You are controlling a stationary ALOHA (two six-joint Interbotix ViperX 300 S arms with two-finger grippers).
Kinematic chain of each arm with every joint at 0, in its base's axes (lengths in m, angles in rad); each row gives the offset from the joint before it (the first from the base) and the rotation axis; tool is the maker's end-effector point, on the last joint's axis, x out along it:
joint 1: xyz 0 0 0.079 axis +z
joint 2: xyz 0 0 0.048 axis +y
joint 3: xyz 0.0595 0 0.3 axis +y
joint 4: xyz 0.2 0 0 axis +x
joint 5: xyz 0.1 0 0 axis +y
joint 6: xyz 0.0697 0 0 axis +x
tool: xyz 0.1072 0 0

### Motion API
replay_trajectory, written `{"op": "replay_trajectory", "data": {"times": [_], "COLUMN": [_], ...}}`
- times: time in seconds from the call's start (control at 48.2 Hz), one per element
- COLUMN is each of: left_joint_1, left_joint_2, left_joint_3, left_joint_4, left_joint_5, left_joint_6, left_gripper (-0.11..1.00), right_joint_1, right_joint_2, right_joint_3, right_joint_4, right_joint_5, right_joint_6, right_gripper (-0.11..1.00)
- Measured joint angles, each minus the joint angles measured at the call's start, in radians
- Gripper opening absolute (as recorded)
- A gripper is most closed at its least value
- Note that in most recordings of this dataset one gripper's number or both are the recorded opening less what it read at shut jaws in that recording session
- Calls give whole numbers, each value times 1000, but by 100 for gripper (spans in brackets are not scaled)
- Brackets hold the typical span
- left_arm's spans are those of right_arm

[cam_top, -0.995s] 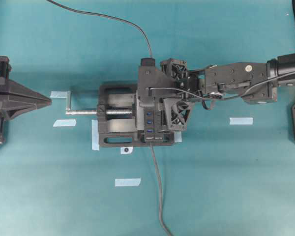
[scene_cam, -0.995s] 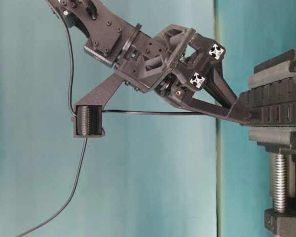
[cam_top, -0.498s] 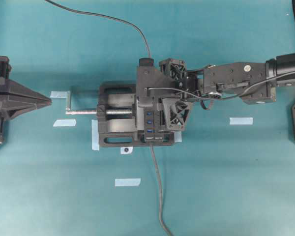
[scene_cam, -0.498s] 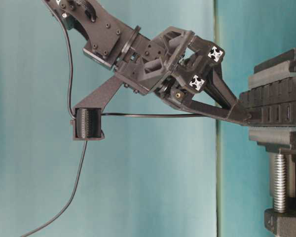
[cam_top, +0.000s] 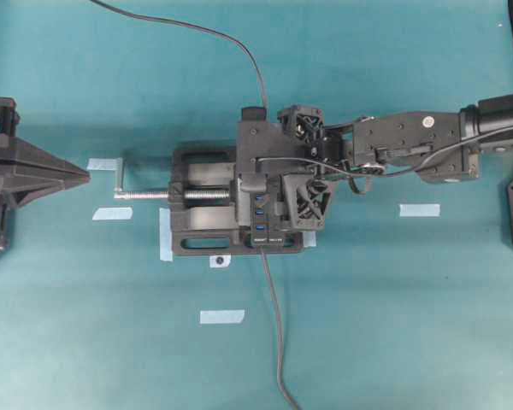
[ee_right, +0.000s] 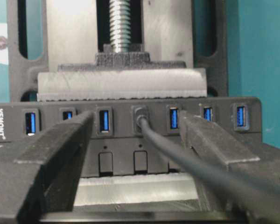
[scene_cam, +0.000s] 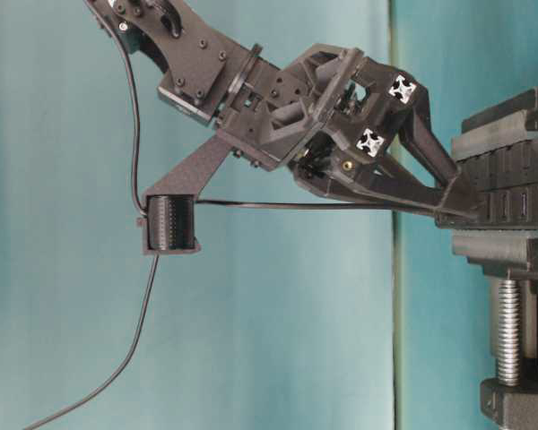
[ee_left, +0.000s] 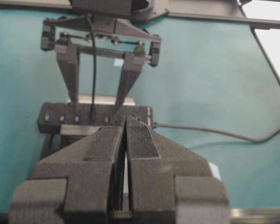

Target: Insert the USB into the center port of the fixed hub

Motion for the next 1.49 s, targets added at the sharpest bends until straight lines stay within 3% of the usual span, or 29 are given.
{"op": "replay_trajectory", "data": {"times": [0.705, 1.037, 1.493], "left_joint_1": [0, 0, 0], "left_joint_2": [0, 0, -6], "left_joint_3": [0, 0, 3], "left_joint_4": [2, 2, 2], "left_joint_5": [0, 0, 2], "left_joint_6": [0, 0, 0], "left_gripper": [0, 0, 0], "right_joint_1": [-8, -26, -37], "right_joint_2": [-52, -172, -334], "right_joint_3": [21, 97, 265], "right_joint_4": [2, 2, 2], "right_joint_5": [2, -12, -190], "right_joint_6": [0, 0, 23], "right_gripper": [76, 76, 76]}}
